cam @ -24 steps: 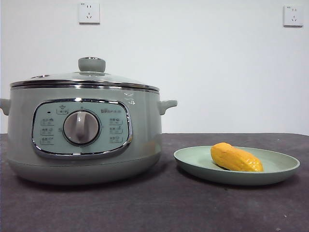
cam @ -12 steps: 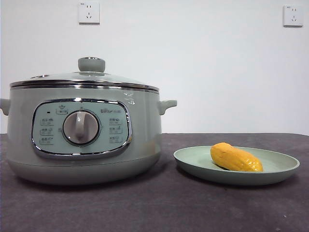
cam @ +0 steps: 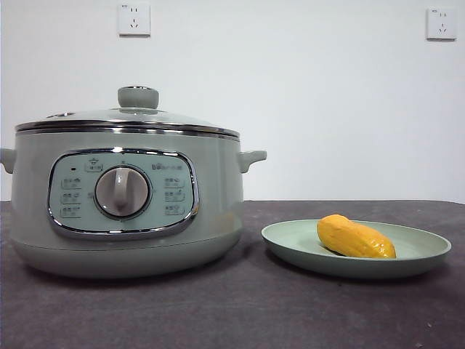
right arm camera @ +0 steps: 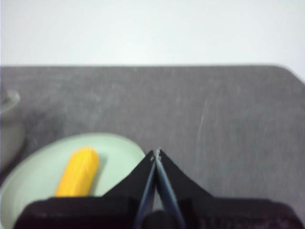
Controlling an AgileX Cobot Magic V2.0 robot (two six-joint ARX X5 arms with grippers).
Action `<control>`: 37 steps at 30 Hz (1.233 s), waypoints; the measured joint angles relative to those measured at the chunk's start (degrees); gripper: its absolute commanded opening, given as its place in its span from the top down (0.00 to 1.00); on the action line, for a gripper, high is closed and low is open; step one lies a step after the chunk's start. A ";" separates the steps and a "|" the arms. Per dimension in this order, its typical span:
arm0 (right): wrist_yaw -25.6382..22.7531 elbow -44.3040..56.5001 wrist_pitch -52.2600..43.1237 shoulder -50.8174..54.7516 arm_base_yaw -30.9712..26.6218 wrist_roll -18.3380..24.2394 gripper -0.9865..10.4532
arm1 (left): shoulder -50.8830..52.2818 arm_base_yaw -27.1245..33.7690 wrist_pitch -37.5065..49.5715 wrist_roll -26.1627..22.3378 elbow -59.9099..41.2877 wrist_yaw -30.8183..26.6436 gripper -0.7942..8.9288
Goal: Take the corn out from the steamer,put the corn on the plate,close the lid
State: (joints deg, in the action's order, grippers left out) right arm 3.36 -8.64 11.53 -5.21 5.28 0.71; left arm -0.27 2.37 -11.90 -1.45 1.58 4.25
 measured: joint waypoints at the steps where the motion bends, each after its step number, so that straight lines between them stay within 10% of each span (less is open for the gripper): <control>1: 0.00 1.38 0.00 0.61 0.00 0.00 0.91 | 0.00 0.00 0.00 0.00 0.00 0.02 0.92; 37: -0.52 7.21 -0.52 4.48 0.00 -0.92 0.91 | 0.00 0.02 0.00 0.00 0.00 0.02 0.92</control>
State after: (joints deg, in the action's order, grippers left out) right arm 2.83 -1.43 11.00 -0.73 5.28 -0.21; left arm -0.27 2.39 -11.90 -1.45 1.58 4.27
